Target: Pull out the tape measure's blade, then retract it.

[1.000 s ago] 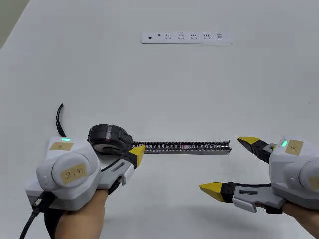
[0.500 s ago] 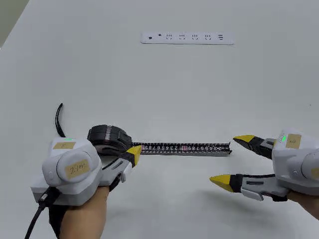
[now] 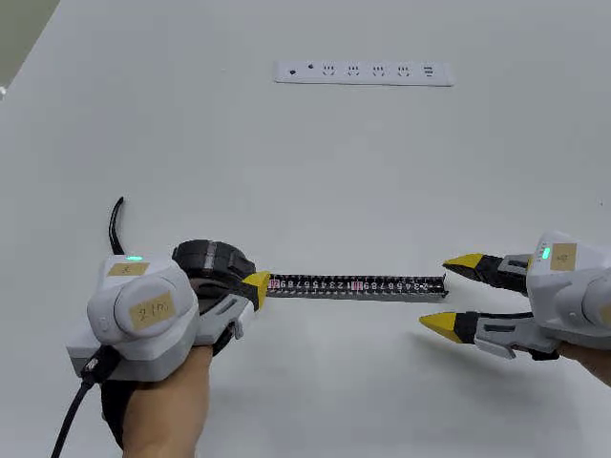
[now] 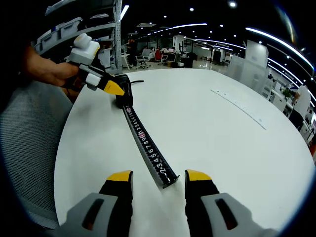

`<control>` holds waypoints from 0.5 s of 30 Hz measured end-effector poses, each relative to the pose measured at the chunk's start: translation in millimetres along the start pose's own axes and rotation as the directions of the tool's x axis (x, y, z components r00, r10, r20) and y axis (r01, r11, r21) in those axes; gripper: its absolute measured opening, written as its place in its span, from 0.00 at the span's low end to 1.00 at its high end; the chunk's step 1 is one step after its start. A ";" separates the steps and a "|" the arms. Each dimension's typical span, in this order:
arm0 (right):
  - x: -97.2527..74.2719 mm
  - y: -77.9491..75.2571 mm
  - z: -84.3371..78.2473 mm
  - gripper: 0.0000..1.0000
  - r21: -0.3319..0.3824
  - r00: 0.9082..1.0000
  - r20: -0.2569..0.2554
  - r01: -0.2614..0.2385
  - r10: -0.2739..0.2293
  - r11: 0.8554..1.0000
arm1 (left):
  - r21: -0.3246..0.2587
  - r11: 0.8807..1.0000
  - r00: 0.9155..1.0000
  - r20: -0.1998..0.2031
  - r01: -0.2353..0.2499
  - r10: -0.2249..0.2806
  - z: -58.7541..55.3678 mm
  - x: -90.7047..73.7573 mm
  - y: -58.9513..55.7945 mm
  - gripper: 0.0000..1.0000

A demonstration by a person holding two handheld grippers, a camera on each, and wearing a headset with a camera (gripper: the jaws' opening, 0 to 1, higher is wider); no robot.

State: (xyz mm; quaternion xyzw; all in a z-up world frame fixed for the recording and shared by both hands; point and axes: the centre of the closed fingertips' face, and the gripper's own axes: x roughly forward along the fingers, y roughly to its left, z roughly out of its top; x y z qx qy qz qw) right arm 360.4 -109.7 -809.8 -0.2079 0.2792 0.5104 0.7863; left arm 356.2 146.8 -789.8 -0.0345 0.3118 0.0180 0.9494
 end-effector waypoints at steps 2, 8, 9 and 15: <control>0.7 -0.7 -1.6 0.39 -0.013 1.000 -0.005 -0.014 0.014 1.000 | -0.001 1.000 1.000 -0.001 -0.001 0.001 -0.3 1.4 0.2 0.81; 1.8 -7.3 -6.5 0.30 -0.041 0.999 -0.017 -0.036 0.036 0.998 | -0.009 1.000 1.000 -0.006 -0.004 0.004 -1.5 4.0 1.0 0.78; 1.7 -8.4 -7.1 0.28 -0.048 0.999 -0.016 -0.044 0.043 0.998 | -0.008 1.000 1.000 -0.007 -0.005 0.005 -1.7 4.5 1.3 0.77; 4.9 -11.4 -9.3 0.22 -0.062 0.996 -0.013 -0.084 0.084 0.995 | -0.015 1.000 1.000 -0.018 -0.013 0.012 -2.8 8.4 3.3 0.74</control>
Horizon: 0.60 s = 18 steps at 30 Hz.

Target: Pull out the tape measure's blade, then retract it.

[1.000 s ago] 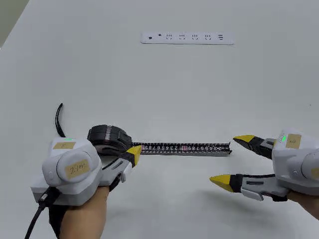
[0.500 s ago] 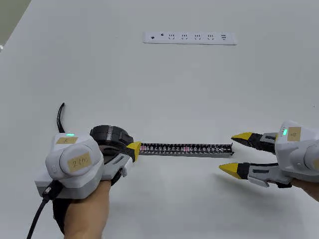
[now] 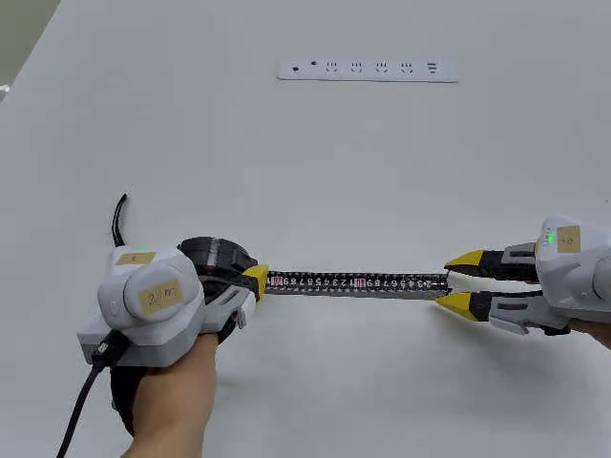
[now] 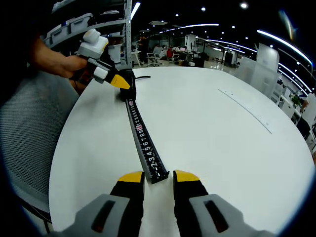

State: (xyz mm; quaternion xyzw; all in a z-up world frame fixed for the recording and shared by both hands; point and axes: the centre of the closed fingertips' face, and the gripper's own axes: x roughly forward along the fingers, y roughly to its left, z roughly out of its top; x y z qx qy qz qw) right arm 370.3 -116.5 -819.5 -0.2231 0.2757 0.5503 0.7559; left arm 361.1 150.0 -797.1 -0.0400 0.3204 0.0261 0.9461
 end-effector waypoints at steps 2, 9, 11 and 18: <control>1.9 -0.9 -0.7 0.21 -0.006 1.000 0.001 -0.012 0.012 1.000 | -0.004 1.000 1.000 -0.002 -0.002 0.002 0.2 0.4 0.2 0.74; 7.7 2.4 -1.5 0.16 -0.035 0.998 0.004 -0.060 0.060 0.998 | -0.023 1.000 1.000 -0.018 -0.008 0.007 -2.6 3.1 0.2 0.71; 9.0 2.0 -2.8 0.16 -0.049 0.998 -0.002 -0.063 0.063 0.997 | -0.023 1.000 1.000 -0.019 -0.007 0.007 -3.0 3.8 -0.4 0.70; 9.0 2.4 -3.8 0.14 -0.069 0.997 0.006 -0.081 0.081 0.994 | -0.028 1.000 1.000 -0.028 -0.003 0.002 -7.3 4.8 -2.2 0.67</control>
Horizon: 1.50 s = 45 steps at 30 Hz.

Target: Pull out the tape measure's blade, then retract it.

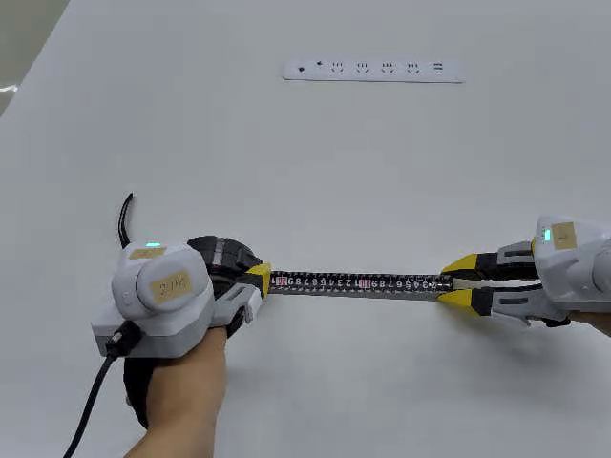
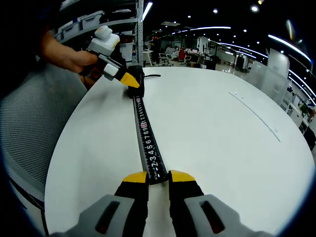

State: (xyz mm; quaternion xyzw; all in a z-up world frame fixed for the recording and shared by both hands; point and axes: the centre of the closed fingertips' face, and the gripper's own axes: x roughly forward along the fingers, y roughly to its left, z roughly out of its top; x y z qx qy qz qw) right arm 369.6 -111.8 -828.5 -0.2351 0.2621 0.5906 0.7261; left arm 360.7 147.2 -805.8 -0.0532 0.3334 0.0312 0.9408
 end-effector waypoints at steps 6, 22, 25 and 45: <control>0.0 -2.1 1.8 0.12 -0.001 1.000 0.003 0.007 -0.007 1.000 | 0.003 1.000 1.000 0.001 -0.003 0.003 -1.6 0.8 -0.6 0.65; -0.6 -2.2 0.8 0.11 -0.011 1.000 -0.011 0.017 -0.017 1.000 | -0.023 1.000 1.000 0.006 -0.004 0.004 0.9 1.4 -1.9 0.64; -0.9 -1.4 0.2 0.11 -0.005 1.000 -0.016 0.015 -0.015 1.000 | -0.023 1.000 1.000 0.006 -0.004 0.004 0.7 1.5 -1.9 0.63; -2.4 0.7 -2.3 0.11 -0.003 0.999 -0.035 0.023 -0.023 1.000 | -0.018 1.000 1.000 -0.001 0.001 -0.001 0.3 1.0 -1.5 0.60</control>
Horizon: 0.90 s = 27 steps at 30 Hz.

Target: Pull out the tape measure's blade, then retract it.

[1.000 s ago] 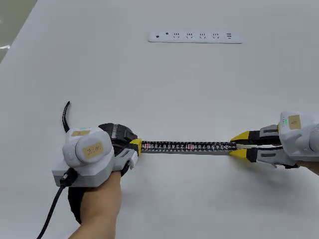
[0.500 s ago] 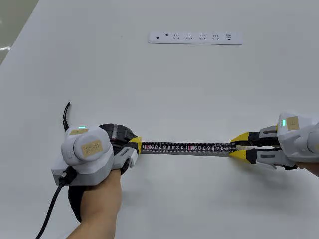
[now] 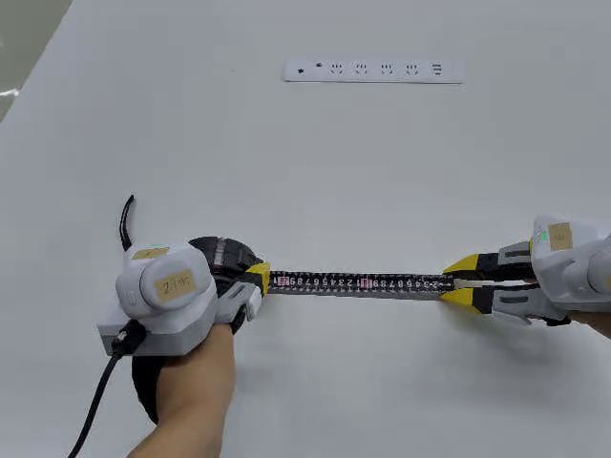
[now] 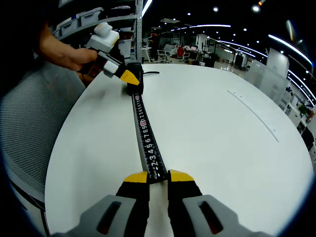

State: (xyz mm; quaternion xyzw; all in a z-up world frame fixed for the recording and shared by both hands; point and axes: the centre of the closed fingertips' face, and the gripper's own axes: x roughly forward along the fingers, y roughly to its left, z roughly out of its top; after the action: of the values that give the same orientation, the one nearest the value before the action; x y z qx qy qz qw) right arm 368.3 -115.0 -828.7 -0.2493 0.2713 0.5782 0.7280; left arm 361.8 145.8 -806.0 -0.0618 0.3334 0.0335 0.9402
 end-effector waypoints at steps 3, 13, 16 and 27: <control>-0.2 0.3 -0.3 0.11 0.002 1.000 -0.002 0.002 -0.002 1.000 | 0.001 1.000 1.000 -0.004 0.003 -0.003 -0.2 -0.1 0.2 0.59; -0.8 1.5 -0.8 0.11 0.009 1.000 -0.007 0.005 -0.005 1.000 | 0.002 1.000 1.000 -0.005 0.005 -0.005 -1.0 -0.5 1.4 0.58; -1.3 2.4 -0.7 0.11 0.011 1.000 -0.008 0.004 -0.004 1.000 | 0.004 1.000 1.000 -0.011 0.010 -0.010 -1.1 -0.8 1.9 0.57; -2.1 3.2 -0.1 0.11 0.015 1.000 -0.011 0.005 -0.005 1.000 | -0.006 1.000 1.000 -0.013 0.019 -0.019 -1.0 -1.2 2.4 0.57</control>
State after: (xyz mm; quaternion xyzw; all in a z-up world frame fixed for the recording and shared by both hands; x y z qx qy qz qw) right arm 364.8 -115.9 -827.5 -0.2473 0.2790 0.5730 0.7298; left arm 359.9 148.0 -806.3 -0.0678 0.3386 0.0249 0.9381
